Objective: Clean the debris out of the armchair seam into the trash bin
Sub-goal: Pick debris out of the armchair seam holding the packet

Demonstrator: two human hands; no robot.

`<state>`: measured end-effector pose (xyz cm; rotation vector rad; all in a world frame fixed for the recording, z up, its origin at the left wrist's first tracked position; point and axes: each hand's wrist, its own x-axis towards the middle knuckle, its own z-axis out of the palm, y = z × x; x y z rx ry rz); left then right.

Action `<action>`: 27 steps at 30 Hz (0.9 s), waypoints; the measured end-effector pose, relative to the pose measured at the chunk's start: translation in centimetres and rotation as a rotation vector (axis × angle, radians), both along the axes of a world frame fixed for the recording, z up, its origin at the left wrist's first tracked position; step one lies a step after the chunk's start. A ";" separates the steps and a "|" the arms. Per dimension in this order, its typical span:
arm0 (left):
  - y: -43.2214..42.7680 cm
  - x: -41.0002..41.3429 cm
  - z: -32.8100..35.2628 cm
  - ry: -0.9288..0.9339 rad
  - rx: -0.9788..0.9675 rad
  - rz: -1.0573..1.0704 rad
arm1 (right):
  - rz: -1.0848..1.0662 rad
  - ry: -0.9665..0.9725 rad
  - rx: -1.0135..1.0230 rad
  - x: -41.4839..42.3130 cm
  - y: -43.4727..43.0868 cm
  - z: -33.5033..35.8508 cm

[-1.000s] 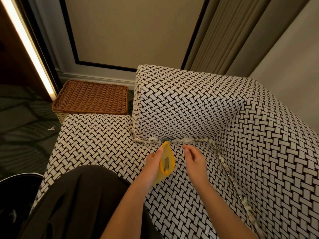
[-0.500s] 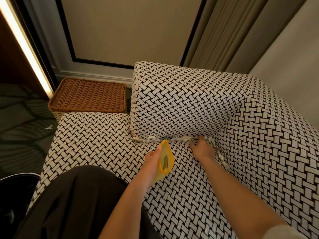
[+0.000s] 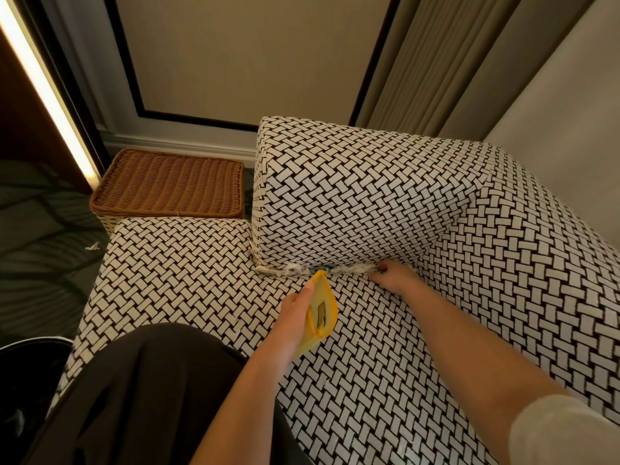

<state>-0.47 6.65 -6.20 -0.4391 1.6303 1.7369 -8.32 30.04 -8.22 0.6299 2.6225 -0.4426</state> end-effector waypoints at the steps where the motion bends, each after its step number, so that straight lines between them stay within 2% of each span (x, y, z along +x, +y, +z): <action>1: 0.0 0.0 0.0 -0.001 -0.002 0.001 | 0.020 -0.023 0.006 -0.1 0.0 0.1; 6: 0.1 0.0 0.2 -0.002 -0.008 0.003 | 0.134 -0.239 0.123 -1.1 -0.6 0.6; 10: 0.1 0.0 0.4 0.006 -0.001 0.007 | 0.078 -0.328 0.022 -1.9 -1.0 1.0; 13: 0.0 0.1 0.4 0.002 0.008 0.000 | 0.025 -0.313 -0.036 -2.2 -0.8 0.8; 19: 0.0 -0.1 0.0 -0.014 0.024 0.006 | 0.080 -0.258 0.016 -2.1 -0.2 0.3; 22: 0.0 -0.2 -0.1 -0.021 0.027 0.003 | 0.103 -0.169 0.060 -1.6 0.0 0.1; 27: 0.0 -0.4 -0.1 -0.013 0.021 0.006 | 0.066 0.013 0.024 -0.1 0.9 -0.9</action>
